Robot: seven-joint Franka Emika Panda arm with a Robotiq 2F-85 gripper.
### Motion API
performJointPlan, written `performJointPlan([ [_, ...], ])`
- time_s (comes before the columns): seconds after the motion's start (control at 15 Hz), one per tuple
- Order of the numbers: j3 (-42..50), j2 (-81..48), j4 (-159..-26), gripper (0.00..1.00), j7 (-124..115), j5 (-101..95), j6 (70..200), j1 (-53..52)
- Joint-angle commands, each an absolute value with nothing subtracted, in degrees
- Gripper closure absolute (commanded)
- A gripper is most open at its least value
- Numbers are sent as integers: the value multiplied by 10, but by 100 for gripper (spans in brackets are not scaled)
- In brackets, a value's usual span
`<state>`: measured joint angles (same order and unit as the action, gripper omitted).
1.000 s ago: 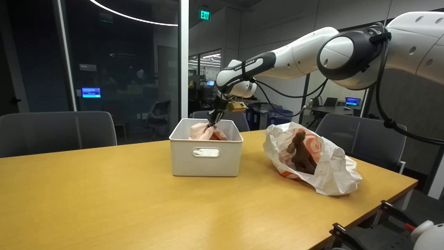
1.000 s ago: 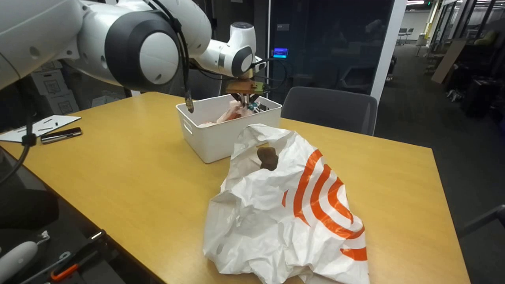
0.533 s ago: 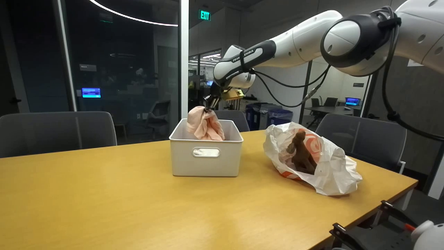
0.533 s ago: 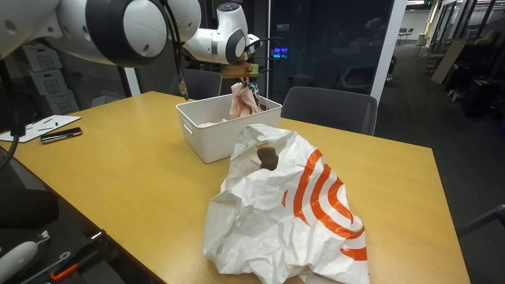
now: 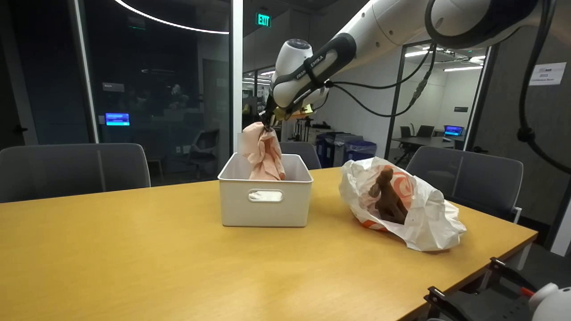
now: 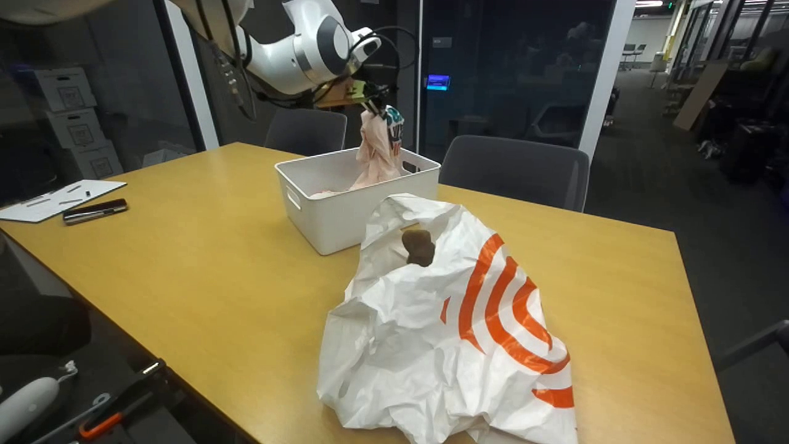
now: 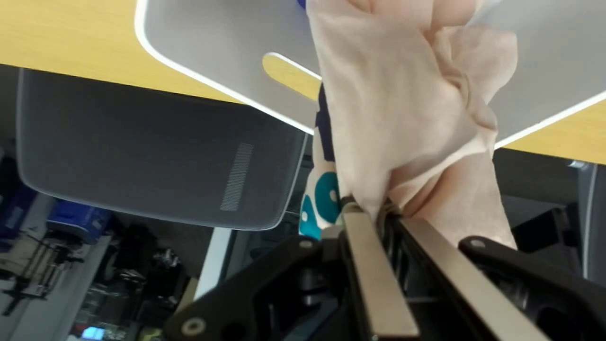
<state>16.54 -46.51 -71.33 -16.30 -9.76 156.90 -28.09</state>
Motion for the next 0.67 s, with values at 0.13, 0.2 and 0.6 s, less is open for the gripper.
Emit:
performJointPlan([
  [0.13, 325, -334, -905, 91, -395, -201, 1521, -455],
  [0.2, 325, -308, -933, 92, -414, -220, 1499, -472],
  [0.6, 267, -145, -1085, 91, -616, -395, 1399, -517],
])
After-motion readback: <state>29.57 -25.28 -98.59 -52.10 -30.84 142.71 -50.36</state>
